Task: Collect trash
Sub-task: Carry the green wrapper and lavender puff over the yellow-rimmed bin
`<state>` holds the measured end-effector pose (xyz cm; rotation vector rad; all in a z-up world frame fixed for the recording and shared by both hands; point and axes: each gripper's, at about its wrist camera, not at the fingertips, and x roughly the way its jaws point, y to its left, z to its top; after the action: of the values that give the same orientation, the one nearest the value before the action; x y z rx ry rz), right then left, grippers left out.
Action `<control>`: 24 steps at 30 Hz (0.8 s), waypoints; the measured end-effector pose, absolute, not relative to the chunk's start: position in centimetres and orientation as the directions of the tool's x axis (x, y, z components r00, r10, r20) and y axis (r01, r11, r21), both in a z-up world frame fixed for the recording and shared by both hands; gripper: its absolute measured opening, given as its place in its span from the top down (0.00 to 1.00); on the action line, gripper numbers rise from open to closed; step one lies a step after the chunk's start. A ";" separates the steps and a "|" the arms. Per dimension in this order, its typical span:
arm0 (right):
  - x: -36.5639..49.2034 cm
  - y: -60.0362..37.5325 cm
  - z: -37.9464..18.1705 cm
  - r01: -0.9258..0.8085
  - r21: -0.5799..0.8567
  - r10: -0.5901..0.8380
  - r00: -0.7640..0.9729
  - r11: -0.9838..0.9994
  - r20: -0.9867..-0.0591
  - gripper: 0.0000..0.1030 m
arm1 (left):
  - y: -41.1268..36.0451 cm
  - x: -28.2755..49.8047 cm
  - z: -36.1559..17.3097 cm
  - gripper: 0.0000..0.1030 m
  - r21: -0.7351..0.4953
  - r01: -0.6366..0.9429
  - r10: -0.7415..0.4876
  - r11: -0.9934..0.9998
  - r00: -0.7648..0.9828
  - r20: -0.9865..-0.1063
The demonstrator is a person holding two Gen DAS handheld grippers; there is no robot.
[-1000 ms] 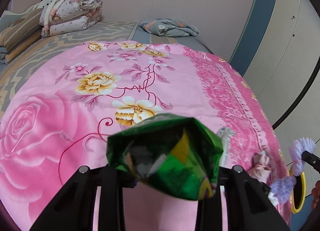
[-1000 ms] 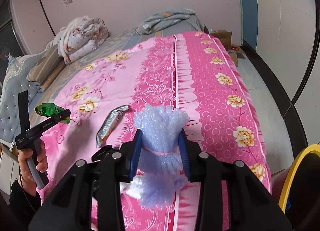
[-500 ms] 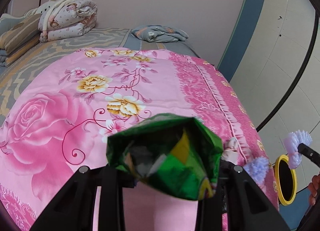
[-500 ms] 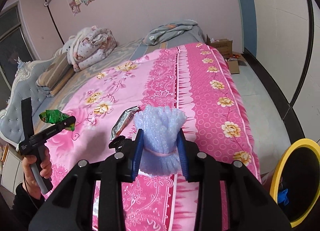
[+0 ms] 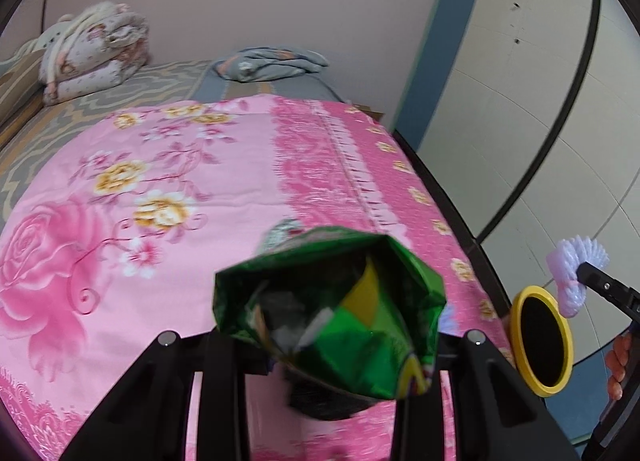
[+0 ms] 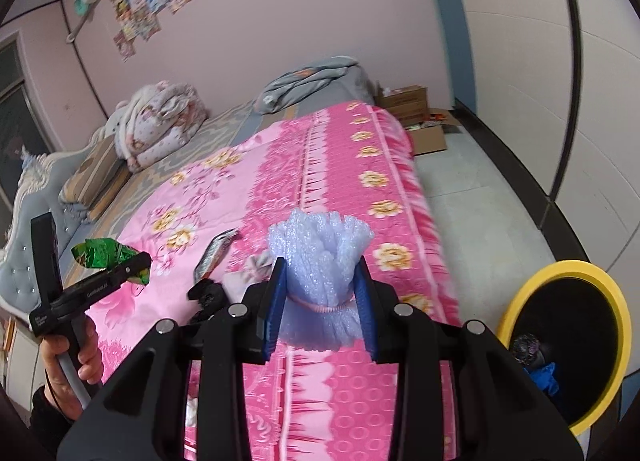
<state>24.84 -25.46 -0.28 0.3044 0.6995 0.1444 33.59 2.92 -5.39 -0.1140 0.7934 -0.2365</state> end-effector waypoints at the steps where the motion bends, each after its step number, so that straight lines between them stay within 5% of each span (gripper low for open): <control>1: 24.8 -26.1 -0.3 -0.019 0.324 0.224 0.759 0.946 -0.611 0.70 | 1.9 33.7 -5.3 0.71 -0.187 0.179 -0.259 0.966 0.674 -0.692; 24: 20.3 -46.5 -1.0 0.293 0.325 -0.032 0.784 0.899 -0.620 0.70 | -22.3 33.9 -5.3 0.71 -0.203 0.482 -0.466 0.852 0.525 -0.712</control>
<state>20.31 -46.47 -1.02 0.4246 0.6501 -0.1811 33.85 -22.25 -5.35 0.0203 0.8457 -0.5672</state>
